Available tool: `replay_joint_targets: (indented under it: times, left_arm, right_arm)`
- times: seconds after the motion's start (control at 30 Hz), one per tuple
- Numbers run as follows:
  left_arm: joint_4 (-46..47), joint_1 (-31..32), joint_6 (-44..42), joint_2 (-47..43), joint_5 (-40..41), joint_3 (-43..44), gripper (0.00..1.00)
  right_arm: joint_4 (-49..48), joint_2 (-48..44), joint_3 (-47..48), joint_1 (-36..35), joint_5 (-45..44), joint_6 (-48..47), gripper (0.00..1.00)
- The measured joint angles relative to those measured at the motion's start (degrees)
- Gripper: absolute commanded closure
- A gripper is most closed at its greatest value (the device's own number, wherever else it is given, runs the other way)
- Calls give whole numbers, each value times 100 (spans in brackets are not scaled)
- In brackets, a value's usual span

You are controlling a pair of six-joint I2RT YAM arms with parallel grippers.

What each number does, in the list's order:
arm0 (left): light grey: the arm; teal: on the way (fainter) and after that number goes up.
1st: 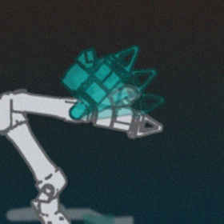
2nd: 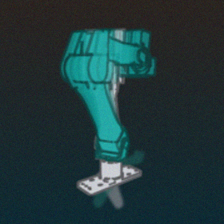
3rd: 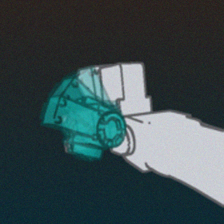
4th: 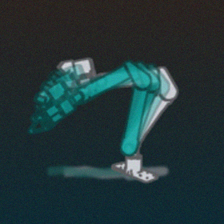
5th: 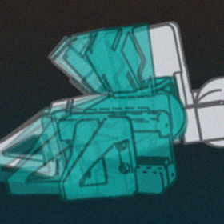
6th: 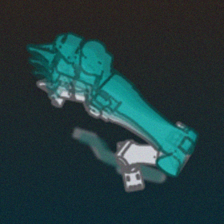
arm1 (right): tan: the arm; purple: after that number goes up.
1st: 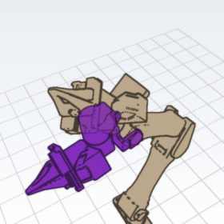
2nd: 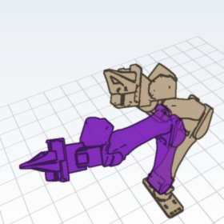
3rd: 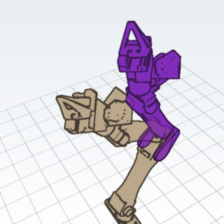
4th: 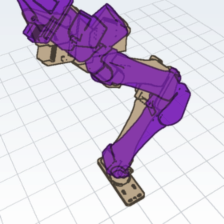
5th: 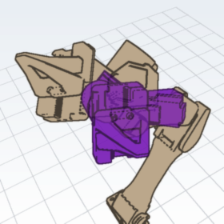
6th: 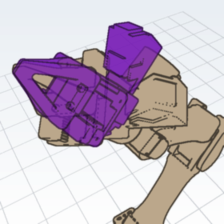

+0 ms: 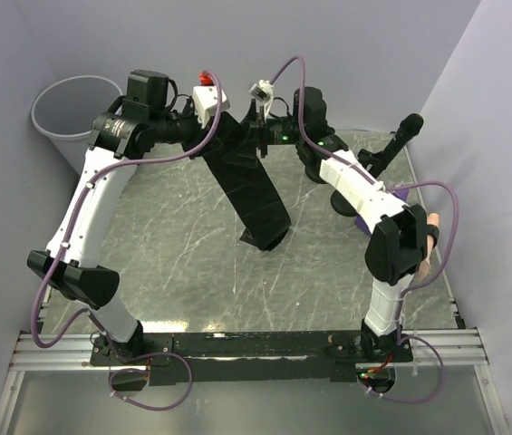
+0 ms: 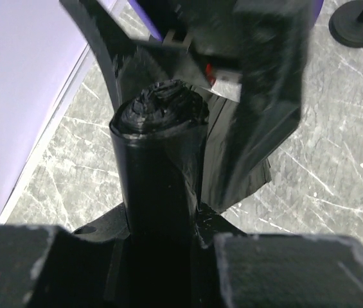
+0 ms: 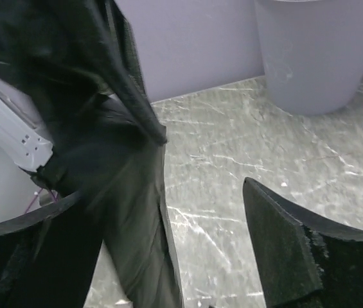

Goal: Put the trash bags into the trash bin

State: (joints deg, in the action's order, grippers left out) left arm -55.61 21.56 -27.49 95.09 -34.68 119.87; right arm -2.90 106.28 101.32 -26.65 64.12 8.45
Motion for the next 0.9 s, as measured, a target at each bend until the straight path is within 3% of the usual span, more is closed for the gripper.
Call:
replay_joint_targets:
  times: [0.4, 0.5, 0.6, 0.9]
  left_arm:
    - [229, -11, 225, -76, 116, -107, 99]
    - [310, -13, 291, -160, 162, -243, 99]
    - [348, -11, 328, -197, 184, -302, 99]
    - [1075, -48, 505, -417, 852, -907, 99]
  right_arm:
    - [-1034, 396, 68, -208, 306, 1040, 82]
    - [-1113, 396, 68, -208, 385, 1132, 87]
    - [-1158, 396, 68, -205, 424, 1176, 100]
    - [-1578, 365, -125, -122, 791, 1565, 100]
